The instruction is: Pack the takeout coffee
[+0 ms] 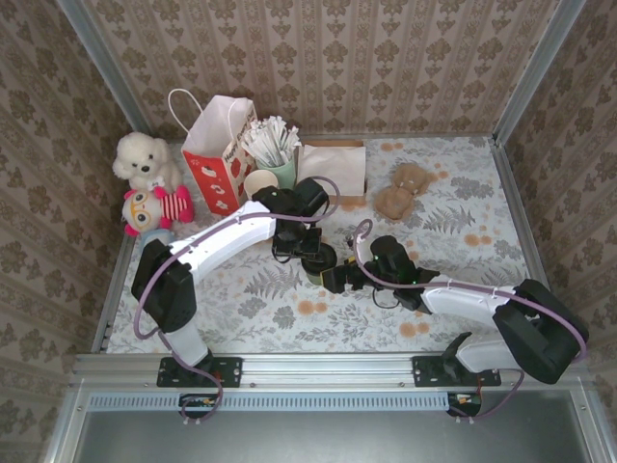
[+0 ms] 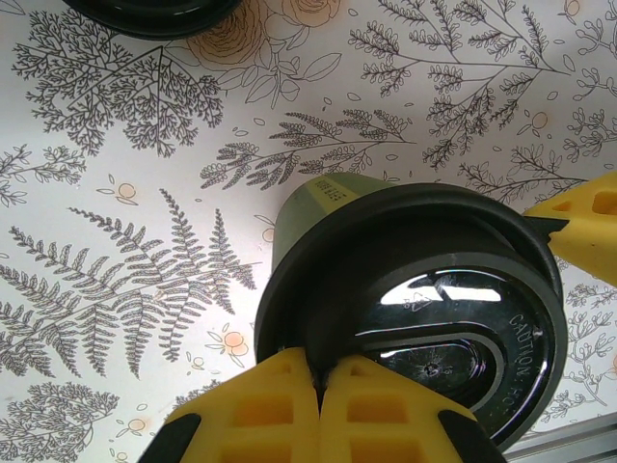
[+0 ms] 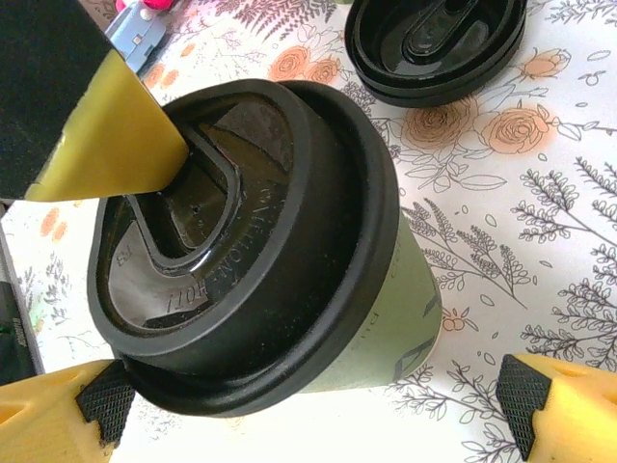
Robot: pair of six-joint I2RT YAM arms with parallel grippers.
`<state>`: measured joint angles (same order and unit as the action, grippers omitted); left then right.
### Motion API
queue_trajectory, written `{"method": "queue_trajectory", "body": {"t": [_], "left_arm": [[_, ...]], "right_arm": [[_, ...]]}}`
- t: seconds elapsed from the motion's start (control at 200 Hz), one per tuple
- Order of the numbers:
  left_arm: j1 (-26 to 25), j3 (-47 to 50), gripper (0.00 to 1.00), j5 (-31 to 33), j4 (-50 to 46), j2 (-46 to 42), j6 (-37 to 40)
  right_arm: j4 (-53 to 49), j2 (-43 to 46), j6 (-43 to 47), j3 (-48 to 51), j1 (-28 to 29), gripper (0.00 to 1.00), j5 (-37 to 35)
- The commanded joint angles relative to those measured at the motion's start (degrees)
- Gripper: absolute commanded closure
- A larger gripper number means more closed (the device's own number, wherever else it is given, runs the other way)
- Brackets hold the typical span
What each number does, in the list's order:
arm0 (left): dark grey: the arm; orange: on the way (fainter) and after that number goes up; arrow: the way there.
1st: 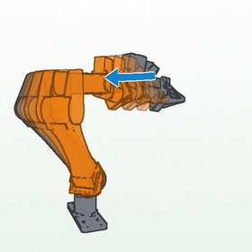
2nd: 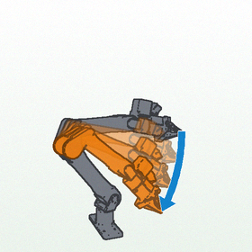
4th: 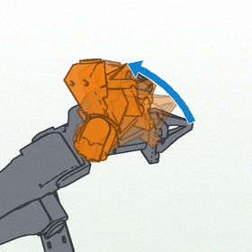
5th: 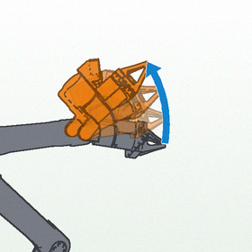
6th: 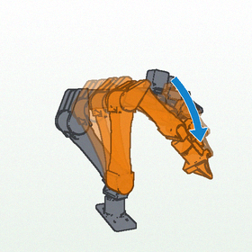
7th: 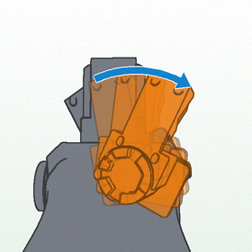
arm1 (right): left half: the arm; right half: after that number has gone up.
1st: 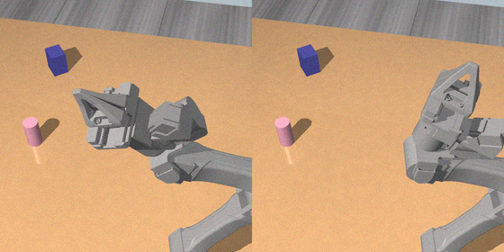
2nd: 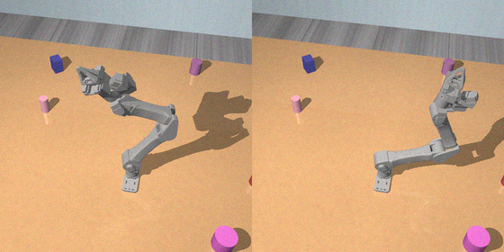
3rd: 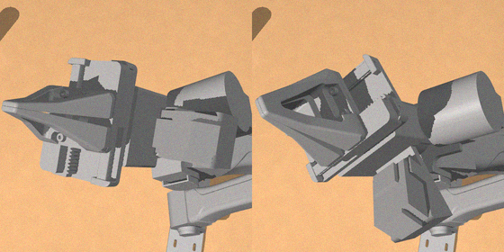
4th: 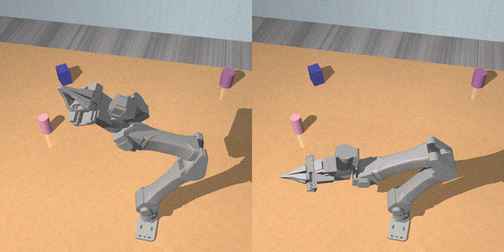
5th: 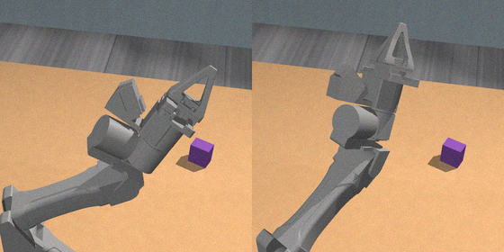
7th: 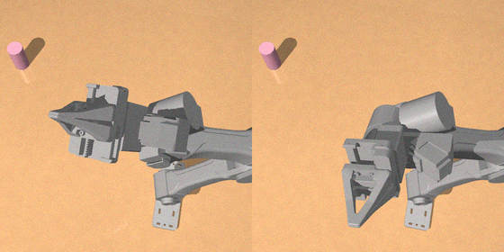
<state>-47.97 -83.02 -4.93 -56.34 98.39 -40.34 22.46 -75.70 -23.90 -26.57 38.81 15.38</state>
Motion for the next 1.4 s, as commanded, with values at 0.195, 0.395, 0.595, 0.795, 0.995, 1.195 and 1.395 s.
{"method": "queue_trajectory", "body": {"t": [0.195, 0.395, 0.595, 0.795, 0.995, 1.195, 1.395], "left_arm": [[-0.43, 5.96, 1.0, 0.15, 1.14, 3.65, 1.11], [-0.38, 5.23, 1.0, 0.75, 1.27, 3.9, 3.08], [-0.46, 0.79, 1.0, 3.92, -2.38, 2.73, 15.11], [-0.24, -1.95, 1.0, 1.56, -3.65, 1.49, 27.73], [-0.29, -4.33, 1.0, 0.77, -4.87, 2.35, 33.43], [-0.13, -4.49, 1.0, 1.35, -4.68, 3.21, 32.08], [-0.16, -3.72, 1.0, 0.03, -3.02, 3.21, 30.71]], "right_arm": [[-8.02, -0.39, 5.45, 2.32, 1.01, 0.0, -8.45], [-12.35, -1.15, 7.48, 1.05, 1.01, 0.0, -6.09], [-20.23, 5.86, 3.38, -6.46, -5.24, 0.0, 13.33], [-33.07, 3.54, -0.13, -16.11, -13.18, 0.02, 16.96], [-39.07, -8.69, -9.97, -24.94, -14.8, 0.11, 17.87], [-36.15, -12.89, -13.89, -25.68, -14.5, 0.19, 21.42], [-34.98, -13.5, -14.08, -24.68, -13.98, 0.2, 22.24]]}}
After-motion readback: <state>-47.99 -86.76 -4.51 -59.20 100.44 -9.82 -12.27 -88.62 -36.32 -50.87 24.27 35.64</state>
